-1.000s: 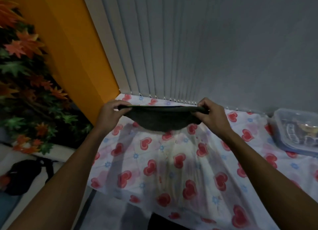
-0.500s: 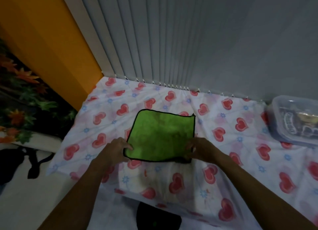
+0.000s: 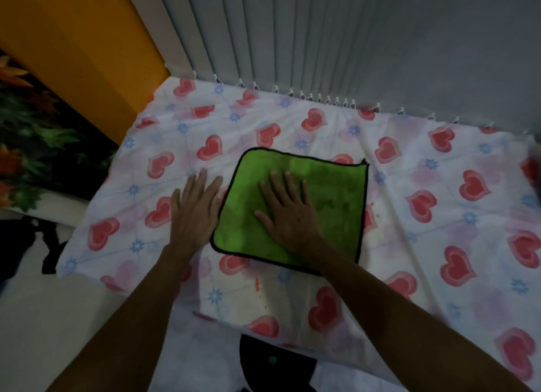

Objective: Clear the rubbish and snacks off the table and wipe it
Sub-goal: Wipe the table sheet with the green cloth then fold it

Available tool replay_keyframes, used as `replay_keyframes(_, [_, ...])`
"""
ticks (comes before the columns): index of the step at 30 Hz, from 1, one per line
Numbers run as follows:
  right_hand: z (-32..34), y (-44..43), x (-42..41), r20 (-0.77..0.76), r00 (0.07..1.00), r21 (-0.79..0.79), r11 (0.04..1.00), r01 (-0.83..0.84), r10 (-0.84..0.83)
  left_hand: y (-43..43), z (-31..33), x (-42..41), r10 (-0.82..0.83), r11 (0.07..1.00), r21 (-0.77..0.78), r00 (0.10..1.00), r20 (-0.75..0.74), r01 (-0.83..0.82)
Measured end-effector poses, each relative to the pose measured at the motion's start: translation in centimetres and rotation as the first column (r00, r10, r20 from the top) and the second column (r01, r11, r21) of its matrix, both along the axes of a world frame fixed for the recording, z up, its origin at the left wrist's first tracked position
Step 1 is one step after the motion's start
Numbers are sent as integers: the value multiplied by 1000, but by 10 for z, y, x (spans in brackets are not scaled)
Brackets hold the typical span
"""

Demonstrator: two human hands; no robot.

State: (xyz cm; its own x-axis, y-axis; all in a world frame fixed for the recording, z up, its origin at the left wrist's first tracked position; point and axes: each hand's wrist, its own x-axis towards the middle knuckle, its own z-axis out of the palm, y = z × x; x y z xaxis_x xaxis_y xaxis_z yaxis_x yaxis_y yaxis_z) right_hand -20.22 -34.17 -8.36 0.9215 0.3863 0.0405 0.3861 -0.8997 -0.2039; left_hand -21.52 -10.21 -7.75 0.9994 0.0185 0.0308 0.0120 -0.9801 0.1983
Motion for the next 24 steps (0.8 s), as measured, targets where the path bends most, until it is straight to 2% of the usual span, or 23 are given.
replay_keyframes(3, [-7, -1, -5, 45, 999, -39, 999, -3, 5, 0, -13, -5, 3, 995, 98, 1000, 2, -4])
replay_keyframes(7, [-6, 2, -6, 47, 999, -69, 998, 16, -12, 1, -15, -4, 28, 995, 98, 1000, -11, -27])
replay_keyframes(16, [-4, 11, -65, 27, 997, -45, 996, 80, -78, -3, -8, -5, 57, 998, -25, 997, -43, -58])
replay_keyframes(24, [-2, 6, -93, -21, 996, -73, 993, 89, -91, -3, -4, -5, 56, 996, -67, 996, -76, -61])
